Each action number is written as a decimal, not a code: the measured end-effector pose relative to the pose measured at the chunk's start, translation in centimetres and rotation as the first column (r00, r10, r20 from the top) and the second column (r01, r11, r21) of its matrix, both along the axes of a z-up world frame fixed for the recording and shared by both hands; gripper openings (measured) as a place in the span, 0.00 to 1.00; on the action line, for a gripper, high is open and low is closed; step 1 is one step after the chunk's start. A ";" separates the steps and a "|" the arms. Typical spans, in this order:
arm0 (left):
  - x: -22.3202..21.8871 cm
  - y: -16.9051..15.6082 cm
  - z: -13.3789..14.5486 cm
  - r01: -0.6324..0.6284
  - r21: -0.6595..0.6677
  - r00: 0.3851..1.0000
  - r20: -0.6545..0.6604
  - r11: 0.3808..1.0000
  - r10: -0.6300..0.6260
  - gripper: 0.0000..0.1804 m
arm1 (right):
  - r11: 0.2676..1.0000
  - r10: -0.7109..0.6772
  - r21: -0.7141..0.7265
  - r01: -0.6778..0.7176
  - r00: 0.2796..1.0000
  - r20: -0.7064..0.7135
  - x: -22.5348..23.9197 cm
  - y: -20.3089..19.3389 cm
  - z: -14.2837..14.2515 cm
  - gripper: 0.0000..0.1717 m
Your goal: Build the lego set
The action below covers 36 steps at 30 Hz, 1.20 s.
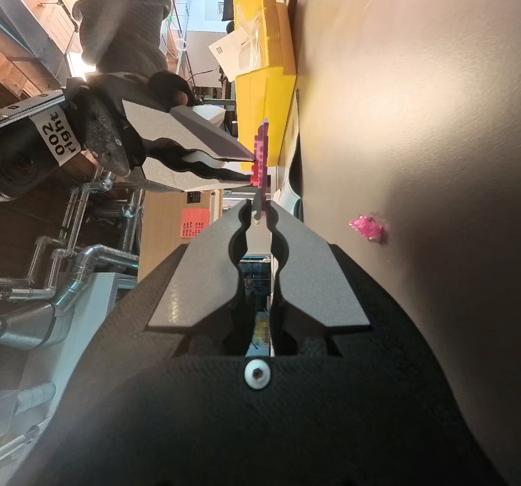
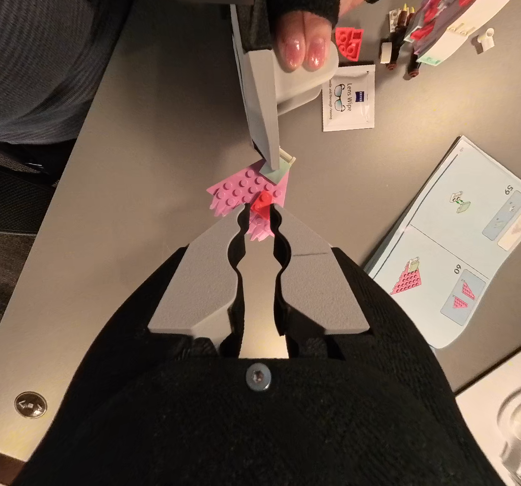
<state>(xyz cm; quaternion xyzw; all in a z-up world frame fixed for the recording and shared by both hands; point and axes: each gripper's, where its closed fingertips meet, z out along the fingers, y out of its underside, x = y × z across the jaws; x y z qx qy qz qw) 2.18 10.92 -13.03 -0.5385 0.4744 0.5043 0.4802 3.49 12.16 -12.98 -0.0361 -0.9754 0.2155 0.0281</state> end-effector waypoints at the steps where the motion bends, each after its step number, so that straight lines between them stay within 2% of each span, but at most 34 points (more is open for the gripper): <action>1: 0.0 0.0 0.0 0.000 -0.001 1.000 0.001 1.000 0.000 0.05 | 1.000 0.000 0.000 0.000 1.000 0.000 0.0 0.0 0.0 0.07; 4: 0.0 0.0 -0.1 0.000 -0.005 1.000 0.001 1.000 0.000 0.05 | 1.000 0.000 0.001 0.000 1.000 -0.006 0.0 0.0 0.0 0.07; 7: -0.3 0.0 -0.2 -0.017 -0.010 1.000 0.005 1.000 0.017 0.05 | 1.000 -0.023 -0.002 0.023 0.999 -0.032 -0.3 0.1 0.3 0.12; 11: -1.5 0.3 -0.4 -0.095 -0.033 0.995 0.034 0.995 0.096 0.05 | 0.972 -0.213 0.067 0.226 0.963 -0.164 -1.8 2.4 0.9 0.30; 13: -2.0 0.4 -0.6 -0.128 -0.038 0.991 0.033 0.991 0.130 0.05 | 0.952 -0.283 0.052 0.302 0.930 -0.236 -1.7 2.7 0.9 0.36; 15: -2.4 0.4 -0.7 -0.151 -0.044 0.988 0.039 0.988 0.153 0.05 | 0.928 -0.338 0.045 0.369 0.888 -0.311 -1.5 2.5 0.2 0.43; 17: -2.8 0.5 -0.7 -0.185 -0.046 0.981 0.052 0.982 0.187 0.05 | 0.890 -0.394 0.082 0.450 0.846 -0.359 -1.1 2.5 -1.3 0.55; 18: -3.2 0.6 -0.7 -0.206 -0.050 0.976 0.057 0.977 0.209 0.05 | 0.875 -0.418 0.077 0.478 0.827 -0.376 -0.9 2.3 -1.8 0.57; 21: -4.1 0.6 -0.9 -0.272 -0.065 0.958 0.077 0.960 0.277 0.05 | 0.854 -0.436 -0.004 0.519 0.712 -0.550 -2.2 1.8 -1.7 0.53; 25: -4.6 0.6 -0.9 -0.303 -0.074 0.945 0.104 0.950 0.309 0.05 | 0.878 -0.259 0.040 0.478 0.544 -0.798 -3.9 1.4 -1.0 0.43; 27: -4.6 0.6 -0.9 -0.301 -0.077 0.944 0.118 0.951 0.308 0.05 | 0.881 -0.193 0.085 0.466 0.517 -0.834 -4.4 1.2 -1.4 0.41; 31: -4.5 0.6 -0.9 -0.303 -0.081 0.942 0.122 0.949 0.312 0.05 | 0.872 -0.085 0.164 0.462 0.472 -0.877 -5.4 1.1 -1.8 0.31; 34: -4.4 0.5 -0.9 -0.297 -0.079 0.947 0.106 0.952 0.304 0.05 | 0.871 -0.053 0.173 0.460 0.438 -0.898 -5.8 0.9 -1.5 0.22; 36: -4.5 0.5 -1.0 -0.301 -0.082 0.946 0.103 0.950 0.308 0.05 | 0.873 -0.048 0.171 0.458 0.427 -0.903 -5.9 1.0 -1.3 0.21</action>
